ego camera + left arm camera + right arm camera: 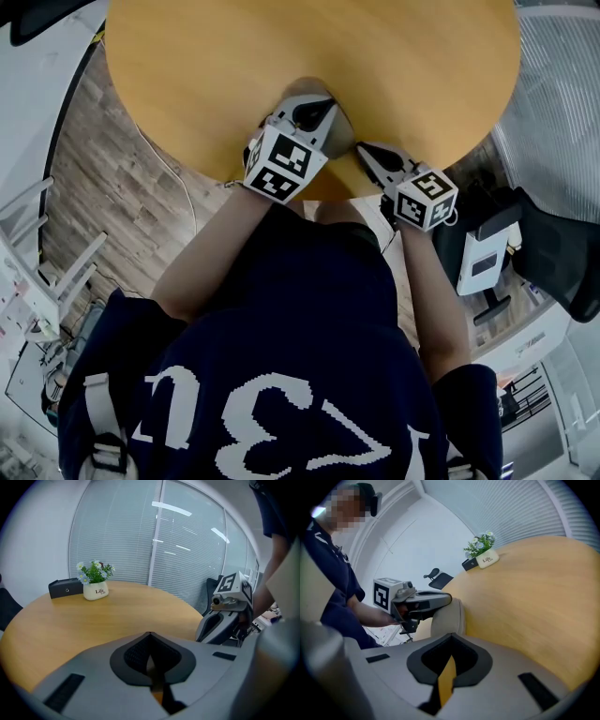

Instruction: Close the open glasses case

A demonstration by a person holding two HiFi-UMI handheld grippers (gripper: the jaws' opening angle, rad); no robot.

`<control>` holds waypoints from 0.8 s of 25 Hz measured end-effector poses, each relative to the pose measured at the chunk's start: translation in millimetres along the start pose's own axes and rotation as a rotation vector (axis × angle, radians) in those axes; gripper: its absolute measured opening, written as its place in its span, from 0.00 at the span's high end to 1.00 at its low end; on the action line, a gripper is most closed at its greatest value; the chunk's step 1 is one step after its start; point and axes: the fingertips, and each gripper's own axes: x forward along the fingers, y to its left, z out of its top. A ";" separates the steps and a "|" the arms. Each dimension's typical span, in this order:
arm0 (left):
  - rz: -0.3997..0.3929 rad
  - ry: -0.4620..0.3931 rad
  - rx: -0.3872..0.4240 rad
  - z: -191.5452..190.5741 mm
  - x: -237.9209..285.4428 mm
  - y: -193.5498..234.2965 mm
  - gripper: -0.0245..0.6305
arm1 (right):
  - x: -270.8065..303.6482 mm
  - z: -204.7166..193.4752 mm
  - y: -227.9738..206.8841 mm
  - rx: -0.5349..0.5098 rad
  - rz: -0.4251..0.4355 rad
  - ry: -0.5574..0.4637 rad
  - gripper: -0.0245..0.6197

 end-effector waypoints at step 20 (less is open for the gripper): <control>-0.001 0.022 -0.018 -0.6 1.4 0.3 0.94 | -6.2 25.0 -21.1 -0.139 0.038 0.102 0.93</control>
